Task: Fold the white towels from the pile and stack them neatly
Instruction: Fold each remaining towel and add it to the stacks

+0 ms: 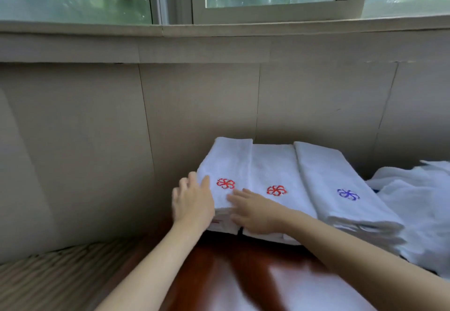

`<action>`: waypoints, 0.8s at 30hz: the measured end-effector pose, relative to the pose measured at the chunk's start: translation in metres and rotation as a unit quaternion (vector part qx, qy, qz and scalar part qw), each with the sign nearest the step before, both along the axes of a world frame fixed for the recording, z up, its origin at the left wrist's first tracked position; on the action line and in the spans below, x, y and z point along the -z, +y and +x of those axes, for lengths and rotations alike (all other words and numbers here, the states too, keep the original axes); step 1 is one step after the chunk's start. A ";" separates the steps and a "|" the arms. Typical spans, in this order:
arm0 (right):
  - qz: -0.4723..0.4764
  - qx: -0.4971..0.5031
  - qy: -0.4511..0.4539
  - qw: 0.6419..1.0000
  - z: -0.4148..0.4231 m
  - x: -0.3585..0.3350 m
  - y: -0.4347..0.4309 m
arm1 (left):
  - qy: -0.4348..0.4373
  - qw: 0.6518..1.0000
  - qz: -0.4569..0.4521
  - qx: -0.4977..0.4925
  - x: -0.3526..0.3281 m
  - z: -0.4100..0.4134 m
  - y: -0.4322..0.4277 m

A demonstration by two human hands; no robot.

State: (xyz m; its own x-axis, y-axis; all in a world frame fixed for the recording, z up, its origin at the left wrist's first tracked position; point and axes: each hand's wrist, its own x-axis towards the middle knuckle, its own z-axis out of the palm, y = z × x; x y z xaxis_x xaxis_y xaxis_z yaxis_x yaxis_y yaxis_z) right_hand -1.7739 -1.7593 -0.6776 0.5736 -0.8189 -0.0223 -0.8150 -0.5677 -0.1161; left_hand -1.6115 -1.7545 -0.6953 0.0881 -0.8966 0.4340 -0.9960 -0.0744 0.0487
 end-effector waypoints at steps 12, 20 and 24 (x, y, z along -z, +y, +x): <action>-0.073 0.278 -0.179 0.941 -0.258 -0.039 0.172 | -0.041 0.968 0.082 0.235 -0.041 -0.166 0.109; -0.289 0.489 -0.193 0.800 -0.428 -0.079 0.236 | 0.044 0.922 0.140 0.358 -0.066 -0.335 0.138; -0.245 0.550 -0.115 0.790 -0.482 -0.088 0.233 | 0.088 0.898 0.157 0.401 -0.075 -0.412 0.140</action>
State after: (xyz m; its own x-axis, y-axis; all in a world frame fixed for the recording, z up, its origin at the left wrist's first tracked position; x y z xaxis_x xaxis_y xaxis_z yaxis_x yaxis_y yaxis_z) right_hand -2.2564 -1.5267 -0.5899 -0.5489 -0.7029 0.4524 -0.8356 0.4475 -0.3185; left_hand -2.0238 -1.6144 -0.6202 -0.5987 -0.7776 0.1920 -0.7141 0.6268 0.3118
